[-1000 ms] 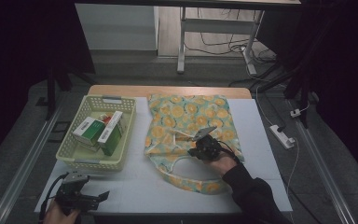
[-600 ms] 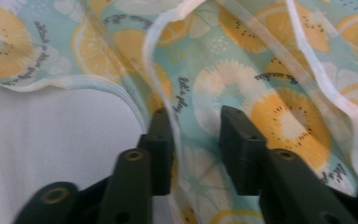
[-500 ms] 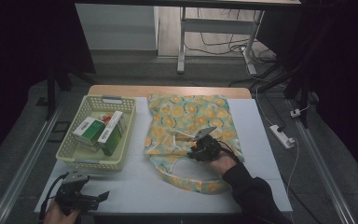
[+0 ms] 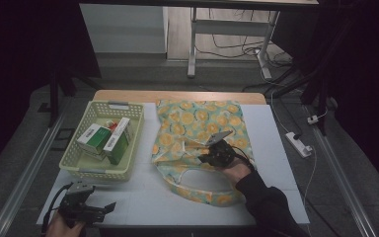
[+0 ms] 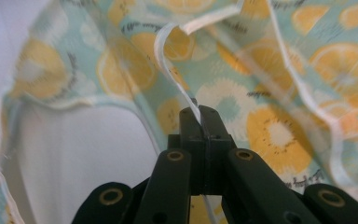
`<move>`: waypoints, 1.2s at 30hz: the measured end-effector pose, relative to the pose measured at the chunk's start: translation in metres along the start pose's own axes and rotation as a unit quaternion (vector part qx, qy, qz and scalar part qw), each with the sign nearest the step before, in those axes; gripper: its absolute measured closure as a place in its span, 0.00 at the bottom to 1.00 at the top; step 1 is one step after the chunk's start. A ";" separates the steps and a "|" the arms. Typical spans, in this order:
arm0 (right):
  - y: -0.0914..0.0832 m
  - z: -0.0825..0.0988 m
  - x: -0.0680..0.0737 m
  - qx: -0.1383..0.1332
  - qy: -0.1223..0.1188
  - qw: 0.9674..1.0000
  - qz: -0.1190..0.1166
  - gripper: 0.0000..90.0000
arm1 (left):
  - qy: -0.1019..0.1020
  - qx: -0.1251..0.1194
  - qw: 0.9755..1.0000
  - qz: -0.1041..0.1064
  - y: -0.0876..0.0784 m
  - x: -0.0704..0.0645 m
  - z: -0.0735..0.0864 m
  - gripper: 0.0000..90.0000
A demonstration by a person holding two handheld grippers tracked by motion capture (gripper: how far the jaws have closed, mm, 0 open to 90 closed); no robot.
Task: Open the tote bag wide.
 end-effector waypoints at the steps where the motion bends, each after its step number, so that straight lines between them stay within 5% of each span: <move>1: -0.005 -0.007 0.001 -0.013 0.009 1.000 -0.004 1.00 | 0.000 0.000 1.000 0.000 0.000 0.000 0.000 0.01; 18: -0.035 -0.051 -0.003 -0.086 0.042 0.995 -0.005 1.00 | -0.004 0.000 1.000 0.001 0.000 0.001 0.000 0.00; 36: -0.061 -0.095 -0.001 -0.120 0.035 0.992 -0.001 1.00 | -0.003 -0.002 1.000 0.003 0.000 0.001 -0.001 0.00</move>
Point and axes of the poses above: each handheld gripper's, and its own axes: y roughly forward along the jaws, z roughly out of its underside, x roughly to its left, the point moved 10 cm from there along y, roughly forward along the jaws, and after that the axes turned 8 degrees about z, right-handed, at the moved point
